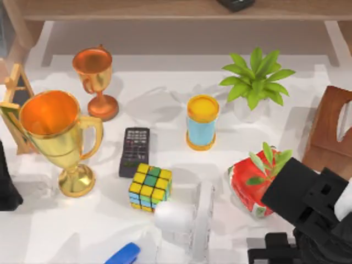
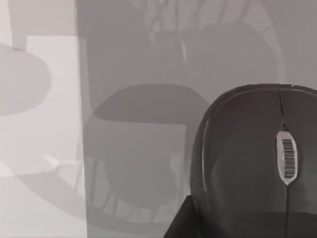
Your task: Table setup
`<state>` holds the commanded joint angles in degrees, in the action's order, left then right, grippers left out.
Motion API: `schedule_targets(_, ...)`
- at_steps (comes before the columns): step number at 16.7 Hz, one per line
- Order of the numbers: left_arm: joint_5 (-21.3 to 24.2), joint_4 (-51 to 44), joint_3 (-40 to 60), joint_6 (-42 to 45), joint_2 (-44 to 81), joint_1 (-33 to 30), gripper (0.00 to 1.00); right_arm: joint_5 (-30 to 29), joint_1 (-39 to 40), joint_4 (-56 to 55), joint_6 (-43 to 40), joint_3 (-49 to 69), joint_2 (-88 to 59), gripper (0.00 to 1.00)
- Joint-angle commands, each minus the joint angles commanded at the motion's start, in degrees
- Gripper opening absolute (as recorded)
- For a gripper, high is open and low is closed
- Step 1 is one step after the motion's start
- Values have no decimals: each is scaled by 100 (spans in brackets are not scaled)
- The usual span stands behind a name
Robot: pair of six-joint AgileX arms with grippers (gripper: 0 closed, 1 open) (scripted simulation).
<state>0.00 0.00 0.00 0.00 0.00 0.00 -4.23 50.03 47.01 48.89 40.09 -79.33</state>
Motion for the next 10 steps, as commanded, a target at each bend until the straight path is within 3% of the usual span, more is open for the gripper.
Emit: schedule_targets(10, 0, 0, 0, 0, 0, 0, 100, 13, -14, -33, -15, 63, 127, 0)
